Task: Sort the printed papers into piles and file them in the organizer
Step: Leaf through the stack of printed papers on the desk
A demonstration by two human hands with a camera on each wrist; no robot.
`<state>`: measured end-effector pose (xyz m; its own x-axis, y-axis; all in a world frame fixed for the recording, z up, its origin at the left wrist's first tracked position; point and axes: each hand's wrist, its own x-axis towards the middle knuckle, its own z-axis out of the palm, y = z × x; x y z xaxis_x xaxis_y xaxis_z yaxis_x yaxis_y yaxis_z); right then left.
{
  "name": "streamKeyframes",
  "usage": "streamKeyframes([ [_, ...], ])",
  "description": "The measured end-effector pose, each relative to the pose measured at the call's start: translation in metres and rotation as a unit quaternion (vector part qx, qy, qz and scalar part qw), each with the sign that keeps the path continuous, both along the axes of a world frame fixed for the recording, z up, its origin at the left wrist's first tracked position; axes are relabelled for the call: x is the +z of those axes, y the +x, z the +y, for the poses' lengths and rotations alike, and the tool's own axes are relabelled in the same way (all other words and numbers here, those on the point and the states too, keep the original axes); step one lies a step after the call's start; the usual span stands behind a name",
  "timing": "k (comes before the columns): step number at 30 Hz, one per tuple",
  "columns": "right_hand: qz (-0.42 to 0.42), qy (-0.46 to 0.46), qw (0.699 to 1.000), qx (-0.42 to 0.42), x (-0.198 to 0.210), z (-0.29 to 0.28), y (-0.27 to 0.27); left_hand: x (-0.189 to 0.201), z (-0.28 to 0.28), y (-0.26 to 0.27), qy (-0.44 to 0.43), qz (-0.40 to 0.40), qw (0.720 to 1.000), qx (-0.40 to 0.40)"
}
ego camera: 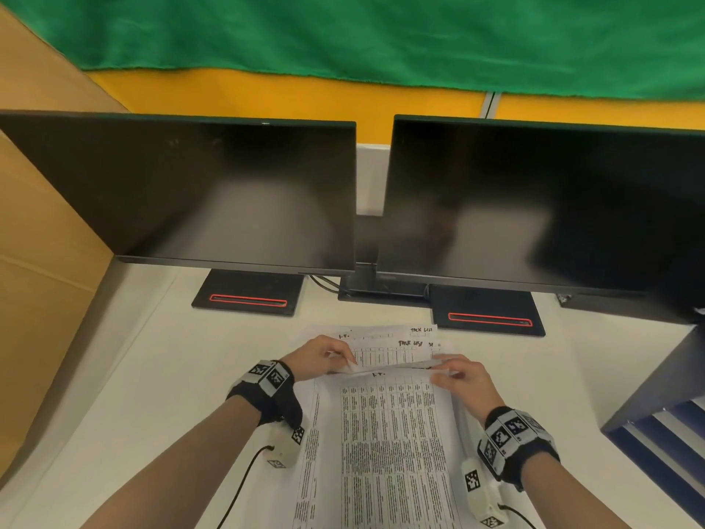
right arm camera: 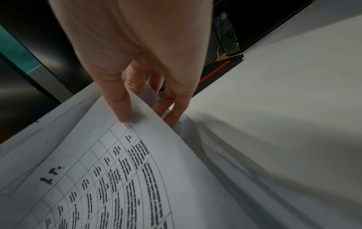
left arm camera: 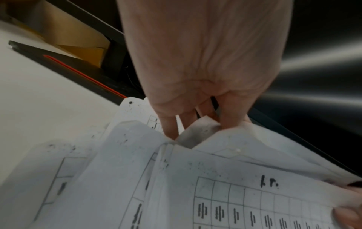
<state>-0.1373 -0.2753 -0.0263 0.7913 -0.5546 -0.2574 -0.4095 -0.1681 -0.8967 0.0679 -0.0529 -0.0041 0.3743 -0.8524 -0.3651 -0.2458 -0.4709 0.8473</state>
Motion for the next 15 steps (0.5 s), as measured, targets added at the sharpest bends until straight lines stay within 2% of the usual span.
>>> streamKeyframes([
  [2, 0.009, 0.0, 1.0, -0.012, -0.001, 0.0, -0.004, 0.004, -0.002, 0.001, -0.003, 0.008, 0.998, 0.061],
  [4, 0.01, 0.001, 1.0, -0.004, -0.003, -0.001, -0.009, 0.003, -0.006, 0.005, 0.014, 0.002, 0.982, 0.186],
  [5, 0.011, 0.0, 1.0, 0.005, -0.003, -0.001, -0.01, 0.002, -0.007, 0.008, 0.031, -0.02, 0.974, 0.222],
  [6, 0.01, 0.001, 1.0, 0.011, -0.002, 0.0, -0.011, 0.0, -0.007, 0.011, 0.056, -0.06, 0.972, 0.221],
  [10, -0.001, -0.011, 1.0, 0.026, 0.006, 0.002, -0.01, -0.01, -0.005, 0.024, 0.142, -0.214, 0.962, 0.094],
  [15, 0.005, -0.028, 0.998, 0.055, 0.012, 0.003, -0.007, -0.003, -0.008, 0.032, 0.16, -0.287, 0.944, 0.028],
])
